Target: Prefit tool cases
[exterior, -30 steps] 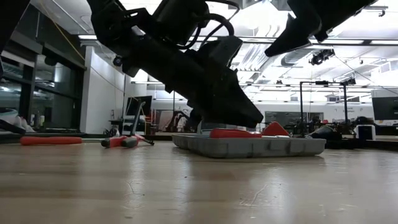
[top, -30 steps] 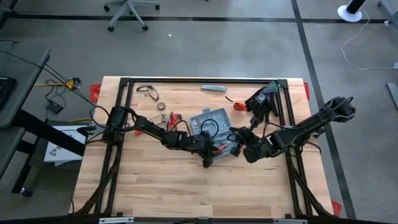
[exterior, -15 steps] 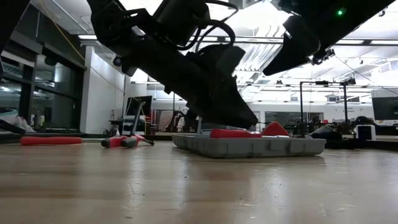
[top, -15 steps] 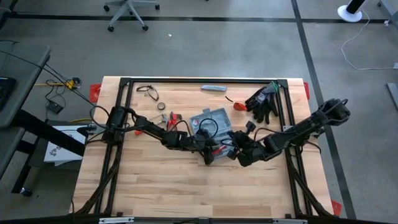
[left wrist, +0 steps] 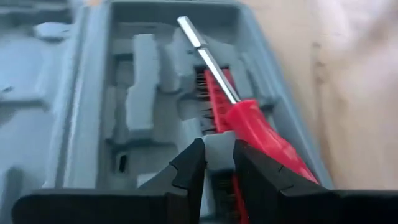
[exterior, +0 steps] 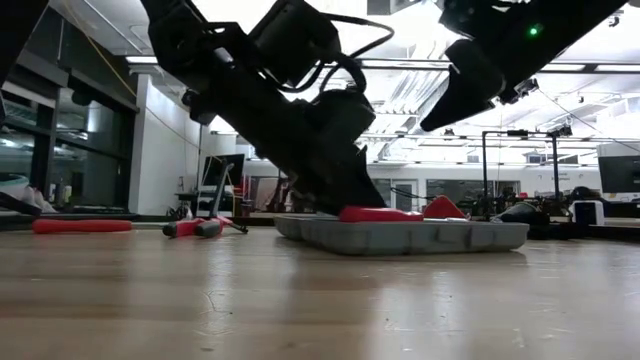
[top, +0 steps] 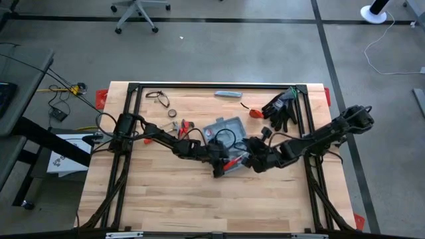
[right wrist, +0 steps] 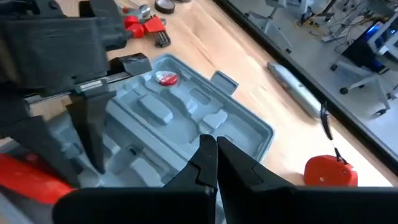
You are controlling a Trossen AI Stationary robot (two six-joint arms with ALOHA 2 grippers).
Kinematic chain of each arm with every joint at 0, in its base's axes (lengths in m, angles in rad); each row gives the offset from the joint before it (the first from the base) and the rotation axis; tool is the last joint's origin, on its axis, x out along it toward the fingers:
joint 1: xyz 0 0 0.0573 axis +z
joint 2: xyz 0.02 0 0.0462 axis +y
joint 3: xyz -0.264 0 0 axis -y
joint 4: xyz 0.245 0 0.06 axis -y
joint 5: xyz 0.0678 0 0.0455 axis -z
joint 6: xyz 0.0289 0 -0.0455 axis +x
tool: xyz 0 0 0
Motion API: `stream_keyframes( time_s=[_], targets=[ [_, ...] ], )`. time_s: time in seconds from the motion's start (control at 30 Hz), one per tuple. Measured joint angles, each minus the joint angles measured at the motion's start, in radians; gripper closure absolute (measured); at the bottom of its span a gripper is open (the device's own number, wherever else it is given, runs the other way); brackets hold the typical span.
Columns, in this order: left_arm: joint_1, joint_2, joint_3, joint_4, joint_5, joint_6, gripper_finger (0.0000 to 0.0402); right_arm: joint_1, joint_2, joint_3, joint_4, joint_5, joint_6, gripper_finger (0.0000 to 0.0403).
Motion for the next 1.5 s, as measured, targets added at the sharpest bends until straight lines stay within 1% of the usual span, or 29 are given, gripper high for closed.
stream_keyframes(
  time_s=[0.07, 0.17, 0.23, 0.33, 0.43, 0.6, 0.7, 1.0, 1.13, 1.5],
  targets=[
    [0.000, 0.000, 0.000, 0.021, 0.054, 0.039, 0.0333, -0.007, 0.000, 0.000, 0.000, -0.025, -0.013, 0.0403],
    [-0.001, 0.000, 0.000, 0.041, 0.098, 0.079, 0.0348, -0.015, 0.000, 0.000, 0.000, -0.069, -0.015, 0.0403],
    [-0.002, 0.000, 0.000, 0.041, 0.119, 0.098, 0.0356, -0.024, 0.000, 0.000, 0.000, -0.126, -0.016, 0.0403],
    [-0.001, 0.000, 0.000, 0.043, 0.120, 0.120, 0.0366, -0.042, 0.004, 0.000, 0.000, -0.219, -0.021, 0.0403],
    [0.000, 0.000, 0.000, 0.043, 0.141, 0.139, 0.0374, -0.062, 0.023, 0.000, 0.003, -0.280, -0.038, 0.0403],
    [0.000, 0.000, 0.000, 0.042, 0.138, 0.147, 0.0382, -0.109, 0.077, 0.000, 0.045, -0.390, -0.059, 0.0403],
    [-0.001, 0.000, 0.000, 0.042, 0.113, 0.147, 0.0386, -0.126, 0.118, 0.000, 0.093, -0.450, -0.085, 0.0403],
    [0.000, 0.000, 0.000, 0.036, 0.067, 0.139, 0.0390, -0.136, 0.224, 0.000, 0.138, -0.595, -0.056, 0.0403],
    [0.000, 0.000, 0.000, 0.030, 0.058, 0.139, 0.0390, -0.114, 0.240, 0.000, 0.137, -0.621, -0.030, 0.0403],
    [0.004, 0.000, 0.000, 0.011, 0.026, 0.139, 0.0390, -0.031, 0.229, 0.000, 0.124, -0.623, 0.042, 0.0403]
  ],
)
